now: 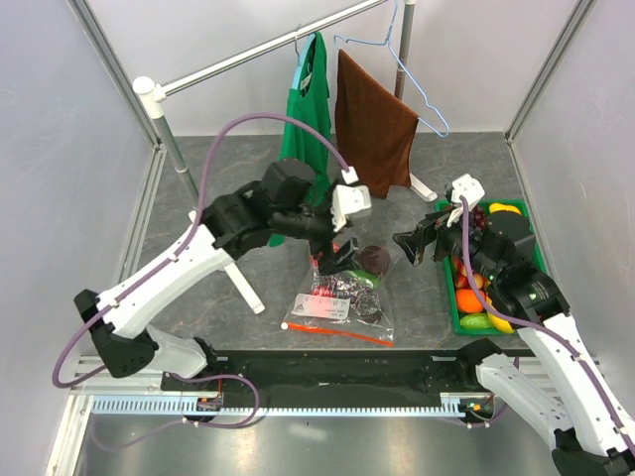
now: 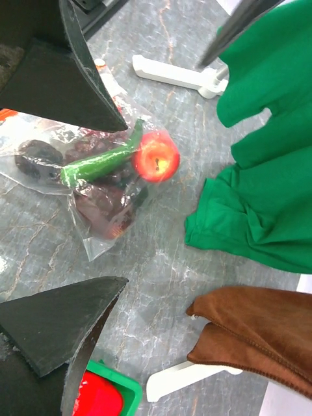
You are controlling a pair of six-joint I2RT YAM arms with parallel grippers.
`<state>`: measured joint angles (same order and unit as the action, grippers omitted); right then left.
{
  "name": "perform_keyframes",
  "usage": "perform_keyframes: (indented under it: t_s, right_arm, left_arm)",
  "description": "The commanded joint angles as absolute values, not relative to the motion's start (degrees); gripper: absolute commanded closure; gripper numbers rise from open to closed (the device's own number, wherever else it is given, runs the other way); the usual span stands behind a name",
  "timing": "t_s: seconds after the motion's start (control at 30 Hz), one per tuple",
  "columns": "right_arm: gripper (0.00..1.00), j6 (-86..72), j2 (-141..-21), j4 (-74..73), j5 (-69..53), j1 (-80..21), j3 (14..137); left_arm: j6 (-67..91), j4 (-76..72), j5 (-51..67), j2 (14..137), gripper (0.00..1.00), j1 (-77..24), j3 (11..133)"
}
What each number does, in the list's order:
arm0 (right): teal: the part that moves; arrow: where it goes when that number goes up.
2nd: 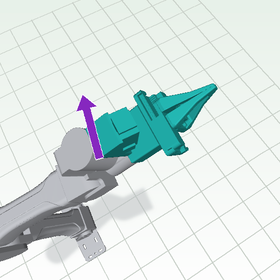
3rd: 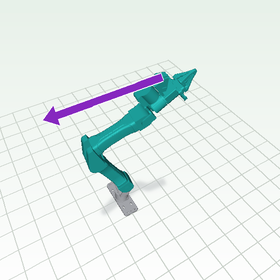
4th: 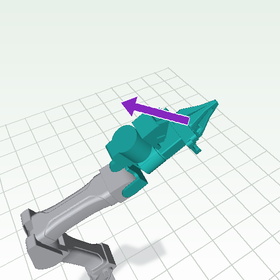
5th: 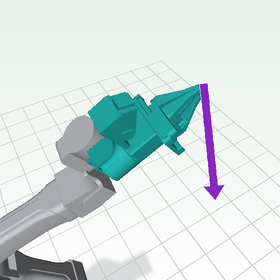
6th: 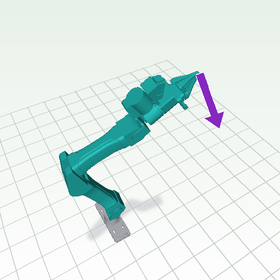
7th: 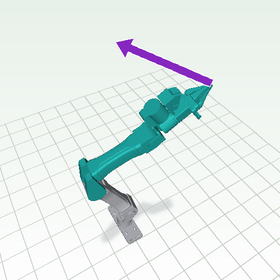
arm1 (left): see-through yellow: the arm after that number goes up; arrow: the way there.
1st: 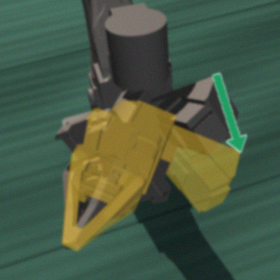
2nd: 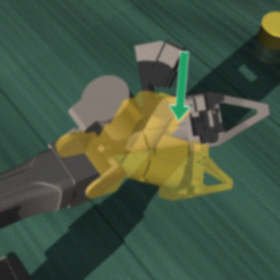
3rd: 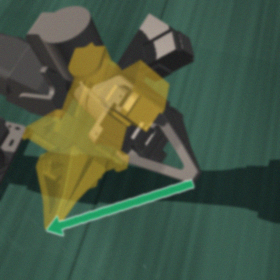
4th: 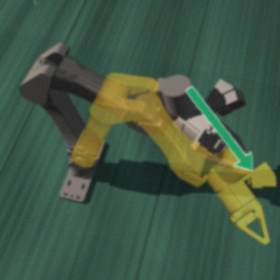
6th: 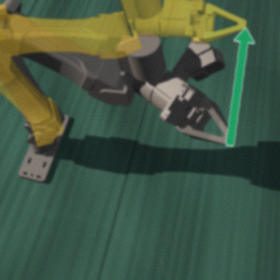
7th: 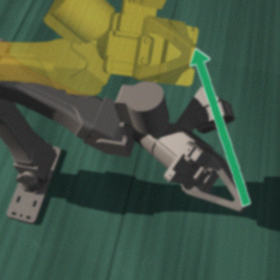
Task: Place the food in the zip-top bag and seal the zipper
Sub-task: Reset both arms
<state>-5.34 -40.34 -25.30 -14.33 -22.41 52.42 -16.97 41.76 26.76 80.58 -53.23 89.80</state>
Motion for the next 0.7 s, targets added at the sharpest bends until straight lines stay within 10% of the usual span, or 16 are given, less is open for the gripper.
perform_keyframes:
  t_s: [0.0,0.67]
  right_arm:
    - [0.02,-2.99,-42.09,-29.35,-18.1,-21.54,56.69]
    - [0.02,0.95,-41.57,-31.82,-23.03,-16.17,56.51]
  left_arm:
    - [-14.85,49.92,26.44,75.26,0.0,-49.23,91.94]
    - [-12.04,49.66,28.22,62.67,0.0,-39.38,78.31]
